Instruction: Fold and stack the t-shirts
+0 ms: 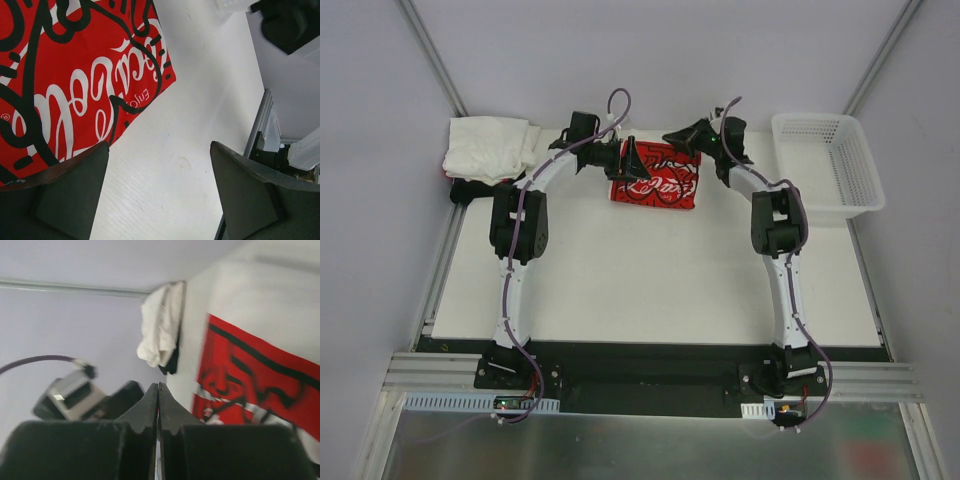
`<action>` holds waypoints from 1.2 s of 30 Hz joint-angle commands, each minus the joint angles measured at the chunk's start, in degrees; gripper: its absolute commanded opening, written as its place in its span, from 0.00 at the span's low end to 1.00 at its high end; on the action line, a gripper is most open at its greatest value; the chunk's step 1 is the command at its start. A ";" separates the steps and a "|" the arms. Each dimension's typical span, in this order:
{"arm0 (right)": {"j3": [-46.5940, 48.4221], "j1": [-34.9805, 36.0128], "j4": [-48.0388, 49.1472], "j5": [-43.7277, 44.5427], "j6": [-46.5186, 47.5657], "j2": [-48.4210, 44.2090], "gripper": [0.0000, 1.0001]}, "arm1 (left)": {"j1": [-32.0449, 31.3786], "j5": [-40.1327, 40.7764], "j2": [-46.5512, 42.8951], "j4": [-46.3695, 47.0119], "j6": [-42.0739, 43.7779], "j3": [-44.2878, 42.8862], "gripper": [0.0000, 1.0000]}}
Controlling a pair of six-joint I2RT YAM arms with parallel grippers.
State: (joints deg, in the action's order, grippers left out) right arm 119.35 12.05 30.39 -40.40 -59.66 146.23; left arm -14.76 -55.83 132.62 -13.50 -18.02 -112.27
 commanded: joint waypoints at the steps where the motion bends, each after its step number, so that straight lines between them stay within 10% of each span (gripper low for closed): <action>1: -6.66 0.86 -0.17 -1.26 -4.76 5.73 0.02 | 0.61 0.90 -2.98 2.25 1.32 1.35 0.81; 17: -15.39 1.22 1.78 -0.90 -4.94 0.46 0.06 | 1.58 0.55 -5.79 4.00 1.23 5.48 0.81; 24: -17.22 1.83 0.81 -3.97 -0.20 -5.87 0.53 | 1.58 0.46 -3.51 5.41 0.10 5.83 0.81; 32: -23.10 1.48 -0.50 -6.18 6.20 -13.94 0.71 | 1.93 3.62 -0.43 8.13 -1.58 6.80 0.80; 36: -24.25 2.35 -18.74 1.40 35.05 -22.20 0.74 | 2.02 8.10 -3.23 8.75 1.66 10.22 0.82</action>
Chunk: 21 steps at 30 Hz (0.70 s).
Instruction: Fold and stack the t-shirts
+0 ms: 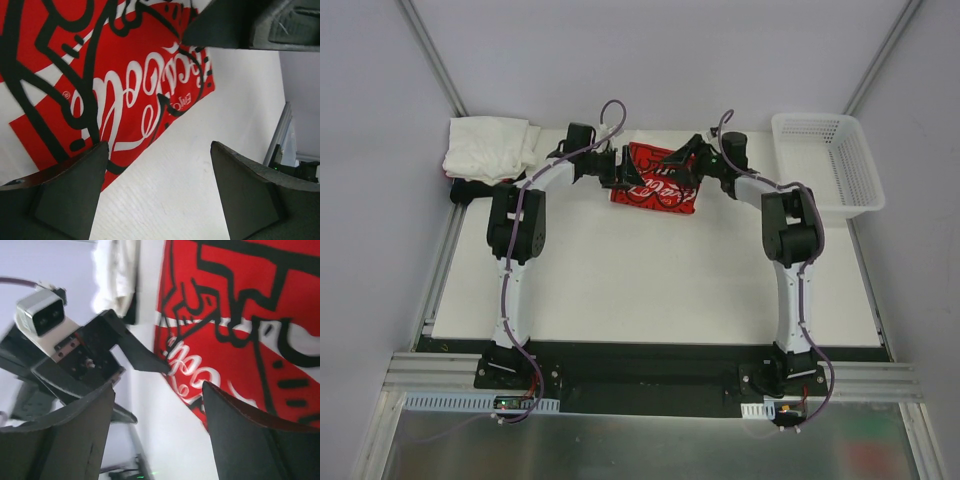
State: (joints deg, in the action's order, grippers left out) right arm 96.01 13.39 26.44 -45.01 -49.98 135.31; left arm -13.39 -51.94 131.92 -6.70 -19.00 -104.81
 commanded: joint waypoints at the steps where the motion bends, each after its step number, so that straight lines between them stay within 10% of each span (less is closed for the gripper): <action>1: -0.91 1.55 -23.88 10.17 38.68 -13.03 0.75 | 0.64 4.65 -3.15 1.95 3.44 3.91 0.83; 10: -4.42 3.22 -30.12 27.07 51.73 -18.41 0.78 | 0.73 5.62 -6.76 1.87 5.82 7.25 0.84; 21: -12.77 3.40 -30.12 26.37 47.08 -25.96 0.79 | 0.47 6.06 -9.22 3.01 5.29 12.88 0.82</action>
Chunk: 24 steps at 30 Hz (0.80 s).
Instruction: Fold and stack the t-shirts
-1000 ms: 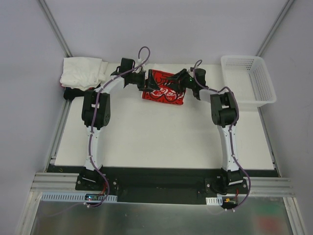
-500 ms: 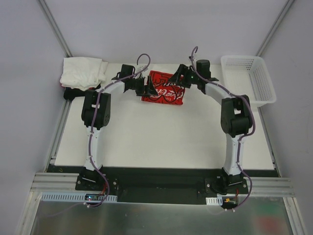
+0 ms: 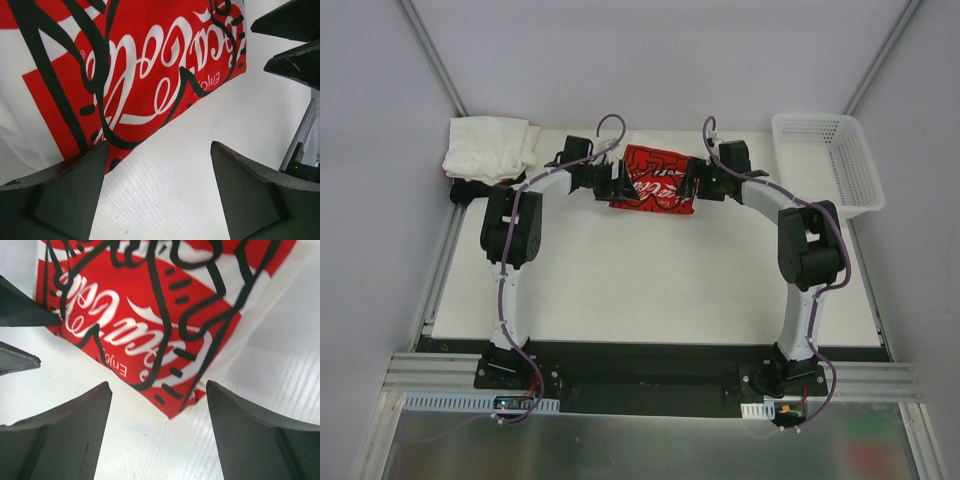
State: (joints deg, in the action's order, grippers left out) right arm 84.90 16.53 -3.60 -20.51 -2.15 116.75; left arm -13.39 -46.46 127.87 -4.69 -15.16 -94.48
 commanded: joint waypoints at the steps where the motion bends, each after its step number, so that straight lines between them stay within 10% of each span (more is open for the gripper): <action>1: -2.28 0.08 -0.27 1.71 -0.49 -7.93 0.80 | 0.47 0.67 -5.70 1.08 1.53 3.50 0.82; 15: -4.40 -4.58 2.45 1.97 -2.50 -6.27 0.82 | 1.34 6.98 -23.36 -0.23 3.73 10.79 0.82; 24: 1.66 -5.29 -6.22 20.05 1.89 -3.90 0.82 | 0.30 40.28 -31.63 -0.23 9.08 14.93 0.84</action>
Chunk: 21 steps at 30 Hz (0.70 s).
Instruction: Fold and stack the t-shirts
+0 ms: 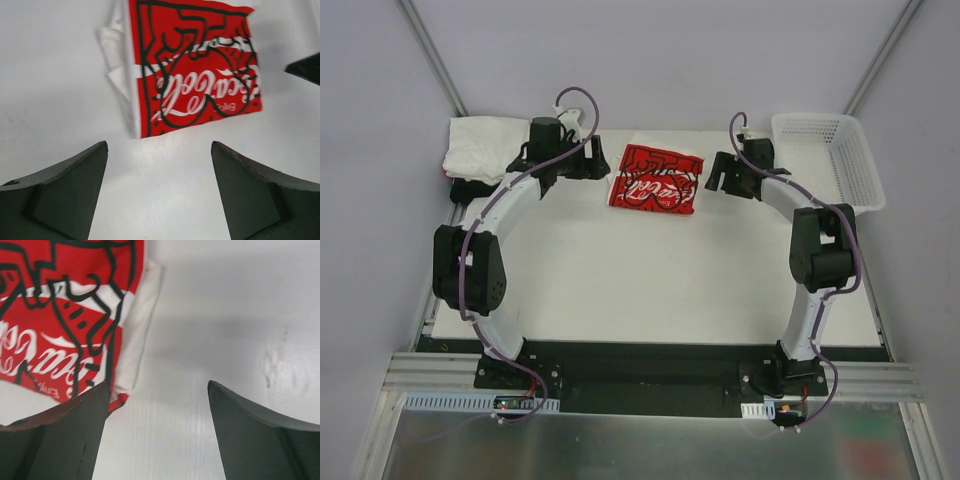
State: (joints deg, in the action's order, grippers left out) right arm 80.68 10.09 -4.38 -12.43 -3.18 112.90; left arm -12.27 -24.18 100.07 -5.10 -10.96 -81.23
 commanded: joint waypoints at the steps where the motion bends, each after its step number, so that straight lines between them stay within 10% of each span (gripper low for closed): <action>1: 5.97 1.34 -5.64 13.81 5.35 -0.57 0.82 | -1.26 19.86 -4.44 0.09 6.20 1.86 0.84; 21: -4.48 6.61 8.16 22.71 11.62 -10.58 0.83 | -7.14 16.70 -12.18 -0.70 21.60 7.40 0.91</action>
State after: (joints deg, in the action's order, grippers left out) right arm 77.82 16.23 -0.67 6.81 5.50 110.21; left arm -17.15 -9.08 91.68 -6.55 7.31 -74.39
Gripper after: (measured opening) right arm 0.829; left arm 0.906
